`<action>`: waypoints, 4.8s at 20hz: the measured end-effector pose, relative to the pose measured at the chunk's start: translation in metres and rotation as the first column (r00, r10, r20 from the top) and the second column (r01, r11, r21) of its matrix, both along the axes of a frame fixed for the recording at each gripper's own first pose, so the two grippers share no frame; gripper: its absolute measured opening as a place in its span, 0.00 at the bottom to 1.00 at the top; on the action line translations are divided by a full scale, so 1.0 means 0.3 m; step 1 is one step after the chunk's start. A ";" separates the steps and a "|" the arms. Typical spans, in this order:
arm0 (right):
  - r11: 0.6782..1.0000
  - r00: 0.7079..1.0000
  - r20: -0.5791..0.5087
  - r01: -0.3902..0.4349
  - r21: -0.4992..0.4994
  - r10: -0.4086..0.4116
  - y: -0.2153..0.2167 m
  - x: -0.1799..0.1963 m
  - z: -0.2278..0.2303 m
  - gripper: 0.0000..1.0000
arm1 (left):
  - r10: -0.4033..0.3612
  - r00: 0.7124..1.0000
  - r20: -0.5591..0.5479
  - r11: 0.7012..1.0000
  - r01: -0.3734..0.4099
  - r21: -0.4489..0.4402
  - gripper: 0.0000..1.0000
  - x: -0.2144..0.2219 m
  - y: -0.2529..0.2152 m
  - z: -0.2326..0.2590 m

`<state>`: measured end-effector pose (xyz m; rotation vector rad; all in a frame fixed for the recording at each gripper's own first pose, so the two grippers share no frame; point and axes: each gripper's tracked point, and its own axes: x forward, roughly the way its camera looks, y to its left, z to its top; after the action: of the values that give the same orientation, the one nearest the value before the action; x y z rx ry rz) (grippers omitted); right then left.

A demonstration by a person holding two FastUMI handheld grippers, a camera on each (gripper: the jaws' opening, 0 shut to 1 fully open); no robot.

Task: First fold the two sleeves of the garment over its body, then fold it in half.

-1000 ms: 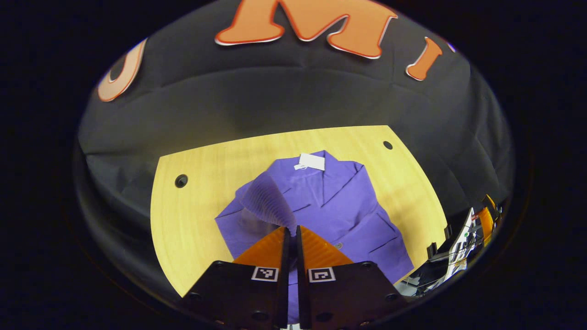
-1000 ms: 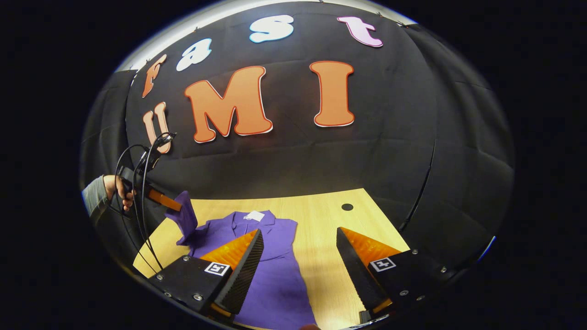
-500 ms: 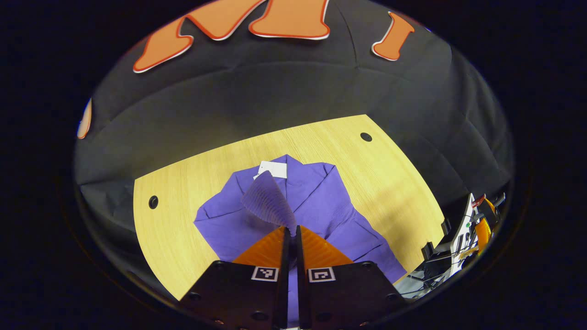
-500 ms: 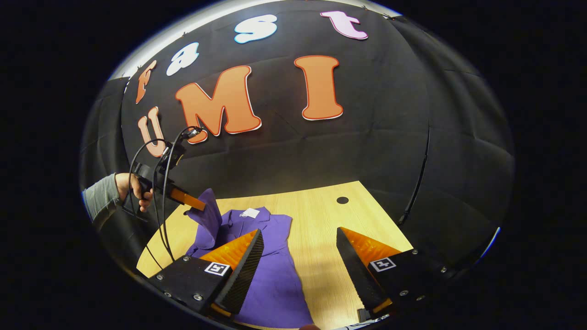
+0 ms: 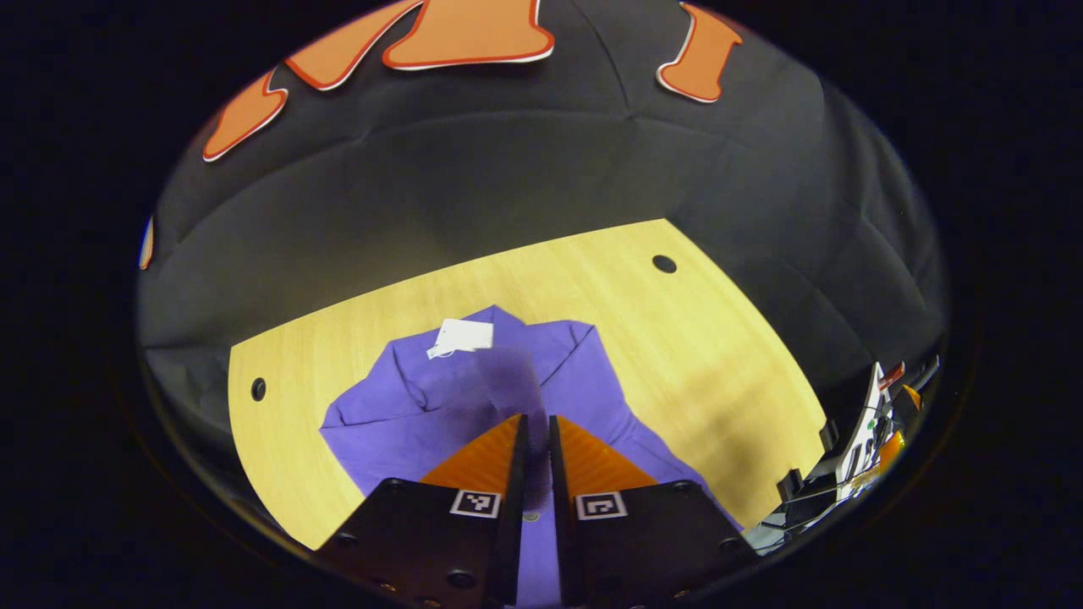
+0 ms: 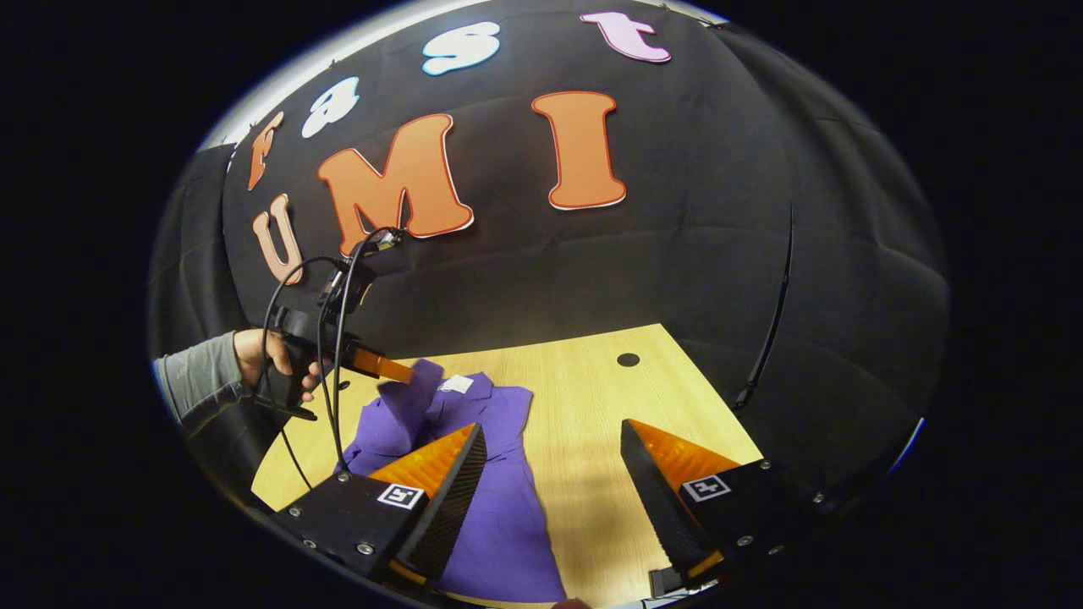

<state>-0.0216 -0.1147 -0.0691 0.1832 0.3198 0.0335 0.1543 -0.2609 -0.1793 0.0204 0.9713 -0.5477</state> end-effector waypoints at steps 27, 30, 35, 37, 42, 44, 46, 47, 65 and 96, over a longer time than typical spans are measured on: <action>0.978 0.938 0.303 -0.122 -0.167 0.168 0.256 0.075 0.190 0.94 | 0.443 0.481 0.757 0.874 -0.419 -0.245 0.93 -0.544 0.682 0.673; 0.975 0.952 0.252 -0.129 -0.183 0.173 0.280 0.056 0.117 0.95 | 0.461 0.404 0.790 0.857 -0.433 -0.278 0.92 -0.632 0.726 0.707; 0.971 0.975 0.145 -0.137 -0.195 0.166 0.291 0.004 -0.019 0.95 | 0.488 0.430 0.759 0.830 -0.496 -0.253 0.92 -0.722 0.796 0.561; 0.968 0.982 0.081 -0.153 -0.197 0.171 0.299 -0.019 -0.089 0.95 | 0.480 0.501 0.720 0.832 -0.520 -0.193 0.91 -0.746 0.822 0.443; 0.960 0.980 -0.099 -0.190 -0.204 0.172 0.284 -0.071 -0.266 0.95 | 0.454 0.656 0.603 0.844 -0.534 -0.054 0.92 -0.800 0.848 0.211; 0.961 0.965 -0.192 -0.212 -0.178 0.177 0.289 -0.107 -0.358 0.95 | 0.445 0.719 0.534 0.853 -0.522 -0.008 0.94 -0.818 0.849 0.112; 0.964 0.942 -0.278 -0.231 -0.129 0.189 0.299 -0.153 -0.448 0.95 | 0.446 0.772 0.453 0.849 -0.524 0.059 0.95 -0.862 0.863 -0.006; 0.967 0.929 -0.315 -0.236 -0.100 0.195 0.305 -0.176 -0.489 0.95 | 0.442 0.787 0.430 0.851 -0.520 0.076 0.98 -0.880 0.869 -0.054; 0.964 0.650 -0.744 -0.263 -0.032 0.153 0.262 -0.462 -0.955 0.96 | 0.451 0.837 -0.309 0.886 -0.380 0.264 1.00 -1.299 0.845 -0.709; 0.973 0.571 -0.790 -0.184 0.142 0.224 0.391 -0.416 -0.874 0.05 | 0.322 0.731 -0.601 0.946 -0.229 0.229 0.08 -1.113 0.774 -0.682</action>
<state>-0.1462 0.0028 -0.3312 0.1962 1.2723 0.1945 -0.1795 -0.0286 -0.3839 -0.1973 1.6485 -0.1944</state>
